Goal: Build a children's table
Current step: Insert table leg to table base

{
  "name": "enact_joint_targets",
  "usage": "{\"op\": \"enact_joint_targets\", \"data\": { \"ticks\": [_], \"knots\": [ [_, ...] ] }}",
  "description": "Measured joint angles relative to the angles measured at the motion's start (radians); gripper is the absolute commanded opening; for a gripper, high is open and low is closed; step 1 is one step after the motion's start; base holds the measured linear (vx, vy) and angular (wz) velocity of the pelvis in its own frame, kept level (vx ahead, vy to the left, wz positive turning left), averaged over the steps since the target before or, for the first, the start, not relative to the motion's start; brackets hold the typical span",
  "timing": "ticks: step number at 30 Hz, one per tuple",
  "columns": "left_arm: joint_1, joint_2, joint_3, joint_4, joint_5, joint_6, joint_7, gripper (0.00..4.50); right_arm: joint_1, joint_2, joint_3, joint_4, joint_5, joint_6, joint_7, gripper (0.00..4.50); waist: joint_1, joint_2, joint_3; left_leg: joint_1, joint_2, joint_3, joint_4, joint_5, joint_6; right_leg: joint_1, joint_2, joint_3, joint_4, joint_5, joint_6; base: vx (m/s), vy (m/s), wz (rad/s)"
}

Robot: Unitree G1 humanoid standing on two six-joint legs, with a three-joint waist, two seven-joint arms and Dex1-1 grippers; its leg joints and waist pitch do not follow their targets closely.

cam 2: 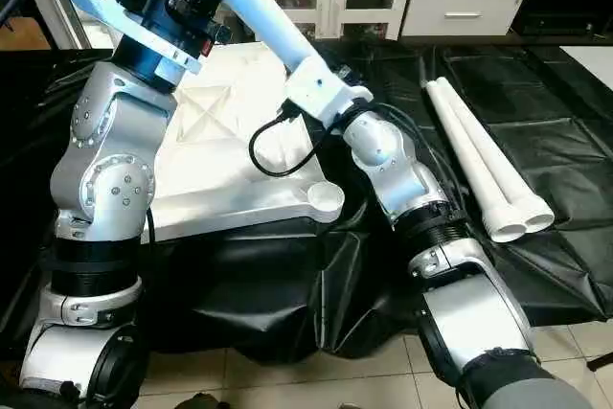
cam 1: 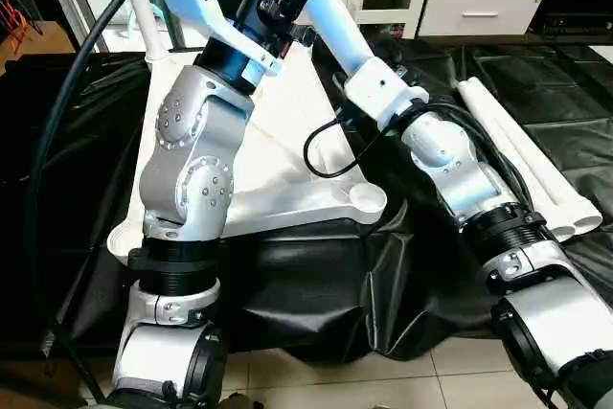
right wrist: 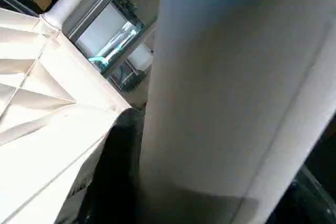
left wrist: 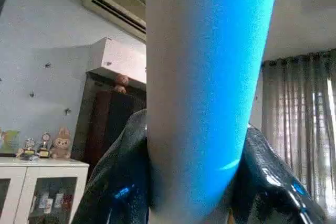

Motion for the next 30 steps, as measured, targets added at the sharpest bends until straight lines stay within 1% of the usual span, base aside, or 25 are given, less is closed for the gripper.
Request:
{"op": "enact_joint_targets", "data": {
  "ticks": [6,10,12,13,14,15,16,17,18,19,21,22,23,24,26,27,28,29,30],
  "knots": [
    [0.0,0.0,-0.002,0.0,-0.001,0.004,-0.01,1.6,0.0,0.0,-0.01,0.004,0.007,-0.009,0.014,2.01,-0.004,0.0,0.0,0.001,0.0,0.0,0.0,0.0,0.0,0.0,0.0,0.0,0.001,0.001,0.001,0.0,0.0,0.0],
    [0.0,0.0,-0.002,0.0,-0.001,0.004,-0.01,1.6,0.0,0.0,-0.01,0.005,0.009,-0.011,0.016,1.99,-0.013,0.0,0.0,0.001,0.0,0.0,0.0,0.0,0.0,0.001,0.0,0.0,0.001,0.001,0.001,0.0,0.0,0.0],
    [0.0,-0.001,-0.001,0.002,0.002,0.001,-0.002,1.6,0.0,0.0,-0.01,0.006,0.012,-0.011,0.021,1.99,-0.015,0.0,0.0,0.001,0.0,0.0,0.0,0.0,0.0,0.001,0.0,0.0,0.001,0.001,0.001,0.0,0.0,0.0],
    [0.0,-0.001,0.003,0.006,0.001,0.001,0.004,2.16,0.0,0.002,-0.013,0.011,0.023,-0.011,0.034,1.99,-0.015,0.0,0.0,0.001,0.0,0.0,0.0,0.0,0.0,0.001,0.0,0.0,0.001,0.001,0.001,0.0,0.0,0.0],
    [-0.001,-0.001,0.004,0.011,0.001,0.001,0.007,2.3,0.0,0.009,-0.023,0.018,0.036,-0.009,0.048,1.99,-0.016,0.0,0.0,0.001,0.0,0.0,0.0,0.0,0.0,0.0,0.0,0.0,0.001,0.001,0.001,0.0,0.0,0.0],
    [-0.001,0.0,0.005,0.017,0.001,0.002,0.009,2.3,0.0,0.022,-0.037,0.025,0.059,-0.002,0.068,1.99,-0.017,0.0,0.0,0.001,0.0,0.0,0.0,0.0,0.0,0.0,0.0,0.0,0.001,0.001,0.001,0.0,0.0,0.0],
    [-0.006,0.001,0.01,0.028,-0.001,0.006,0.012,2.3,0.001,0.054,-0.072,0.038,0.12,0.025,0.104,1.98,-0.019,0.0,0.0,0.001,0.0,0.0,0.0,0.0,0.0,0.0,0.0,0.0,0.001,0.001,0.001,0.0,0.0,0.0],
    [-0.01,0.001,0.012,0.034,-0.001,0.009,0.013,2.37,0.003,0.07,-0.097,0.047,0.162,0.044,0.12,1.95,-0.019,0.0,0.0,0.0,0.0,0.0,0.0,0.0,0.0,0.0,0.0,0.0,0.001,0.001,0.001,0.0,0.0,0.0],
    [-0.01,0.002,0.013,0.034,-0.002,0.011,0.013,2.5,0.004,0.076,-0.117,0.059,0.191,0.057,0.132,1.91,-0.017,0.001,0.0,0.0,0.0,0.0,0.0,0.0,0.0,0.0,0.0,0.0,0.001,0.001,0.001,0.0,0.0,0.0],
    [-0.01,0.005,0.019,0.034,-0.004,0.012,0.015,2.64,0.004,0.076,-0.15,0.079,0.229,0.074,0.138,1.89,-0.012,0.001,0.0,0.0,0.0,0.0,0.0,0.0,0.0,0.0,-0.001,-0.001,0.001,0.001,0.001,0.0,0.0,0.0],
    [-0.01,0.014,0.042,0.034,-0.015,0.013,0.022,2.72,0.004,0.069,-0.202,0.104,0.28,0.086,0.145,1.89,-0.009,0.001,0.0,0.0,0.0,0.0,0.001,0.0,0.001,0.0,-0.001,-0.001,0.001,0.001,0.001,0.0,0.0,0.0],
    [-0.01,0.014,0.058,0.034,-0.029,0.018,0.031,2.81,0.004,0.053,-0.258,0.133,0.334,0.094,0.167,1.88,-0.004,0.002,0.0,0.0,0.0,-0.001,0.001,0.0,0.001,0.001,-0.001,-0.001,0.001,0.0,0.001,0.0,0.0,0.0],
    [-0.01,0.014,0.065,0.034,-0.037,0.02,0.036,2.81,0.004,0.033,-0.305,0.16,0.374,0.102,0.179,1.88,0.002,0.002,0.0,0.0,0.0,-0.001,0.001,-0.001,0.001,0.001,-0.001,-0.001,0.001,0.0,0.001,0.0,0.0,0.0],
    [-0.009,0.015,0.076,0.034,-0.044,0.021,0.043,3.09,0.005,0.009,-0.347,0.183,0.408,0.113,0.189,1.88,0.007,0.003,0.0,-0.001,0.0,-0.001,0.001,-0.001,0.002,0.001,-0.001,0.0,0.001,0.0,0.001,0.0,0.0,0.0],
    [-0.005,0.025,0.099,0.034,-0.049,0.024,0.059,3.14,0.009,-0.021,-0.439,0.213,0.489,0.143,0.21,1.88,0.007,0.004,0.0,0.0,0.0,0.0,0.001,-0.001,0.002,0.0,-0.001,0.0,0.001,0.0,0.001,0.0,0.0,0.0],
    [-0.002,0.028,0.104,0.034,-0.048,0.025,0.065,3.3,0.009,-0.026,-0.468,0.216,0.518,0.153,0.214,1.88,0.007,0.005,0.0,0.0,0.0,0.0,0.001,-0.001,0.002,0.0,0.0,0.0,0.001,0.0,0.001,0.0,0.0,0.0],
    [0.001,0.046,0.1,0.045,-0.023,0.03,0.081,3.3,0.009,-0.027,-0.532,0.214,0.599,0.208,0.266,1.88,0.005,0.007,-0.001,0.001,0.0,0.0,0.001,-0.001,0.001,0.001,0.0,0.0,0.001,0.0,0.0,0.0,0.0,0.0],
    [0.003,0.062,0.093,0.06,-0.002,0.039,0.089,3.4,0.009,-0.028,-0.572,0.212,0.656,0.253,0.303,1.88,0.003,0.009,-0.002,0.001,0.001,-0.001,0.0,-0.001,0.001,0.001,0.001,0.0,0.001,0.0,0.0,0.0,0.0,0.0],
    [0.01,0.078,0.09,0.075,0.017,0.048,0.093,3.47,0.009,-0.028,-0.6,0.211,0.7,0.291,0.334,1.88,-0.001,0.013,-0.002,0.001,0.001,-0.001,0.0,0.0,0.001,0.0,0.001,0.0,0.001,0.0,0.0,0.0,0.0,0.0]
  ]
}}
